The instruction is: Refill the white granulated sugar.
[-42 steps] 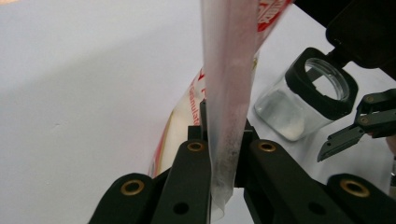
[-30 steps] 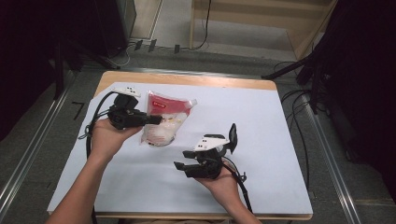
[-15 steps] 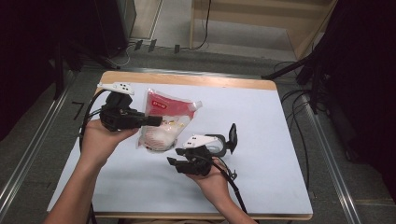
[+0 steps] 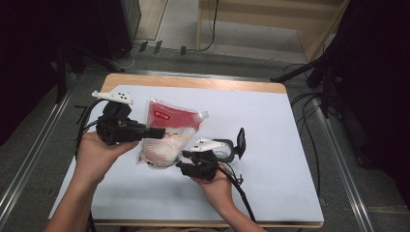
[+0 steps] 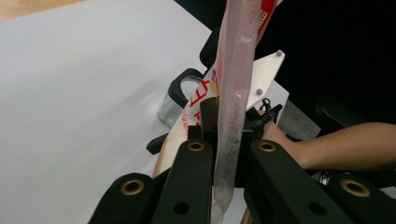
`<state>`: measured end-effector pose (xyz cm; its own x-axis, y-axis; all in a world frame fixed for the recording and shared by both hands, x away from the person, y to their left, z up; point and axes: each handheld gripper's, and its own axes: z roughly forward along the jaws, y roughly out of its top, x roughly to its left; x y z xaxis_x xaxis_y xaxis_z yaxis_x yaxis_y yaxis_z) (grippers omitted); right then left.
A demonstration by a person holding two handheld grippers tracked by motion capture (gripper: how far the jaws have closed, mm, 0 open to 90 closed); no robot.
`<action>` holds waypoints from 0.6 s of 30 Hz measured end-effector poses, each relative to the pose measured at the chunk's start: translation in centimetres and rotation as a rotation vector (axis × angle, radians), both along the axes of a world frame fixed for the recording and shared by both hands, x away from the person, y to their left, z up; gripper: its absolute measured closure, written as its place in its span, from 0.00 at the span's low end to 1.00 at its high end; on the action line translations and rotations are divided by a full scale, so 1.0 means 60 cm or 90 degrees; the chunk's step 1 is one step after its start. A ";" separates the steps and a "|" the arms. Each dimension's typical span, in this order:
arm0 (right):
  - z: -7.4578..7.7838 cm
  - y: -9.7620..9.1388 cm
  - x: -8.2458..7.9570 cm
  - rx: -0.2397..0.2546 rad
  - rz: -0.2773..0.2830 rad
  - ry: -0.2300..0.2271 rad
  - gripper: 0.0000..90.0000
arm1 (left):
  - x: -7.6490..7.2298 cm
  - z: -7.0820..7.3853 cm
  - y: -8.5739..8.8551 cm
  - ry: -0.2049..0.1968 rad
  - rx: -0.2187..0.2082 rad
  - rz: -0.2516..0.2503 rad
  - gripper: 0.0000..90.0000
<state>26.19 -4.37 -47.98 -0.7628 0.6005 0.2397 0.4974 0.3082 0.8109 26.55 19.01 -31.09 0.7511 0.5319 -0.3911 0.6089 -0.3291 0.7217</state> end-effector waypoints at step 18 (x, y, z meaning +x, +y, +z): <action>0.002 0.018 -0.026 -0.025 0.071 -0.056 0.66 | 0.014 -0.026 -0.022 0.020 0.005 0.012 1.00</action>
<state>24.62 -3.31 -47.84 -0.8422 0.5188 0.1470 0.3858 0.3893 0.8364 27.42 17.69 -32.67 0.7282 0.5492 -0.4100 0.6374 -0.3229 0.6996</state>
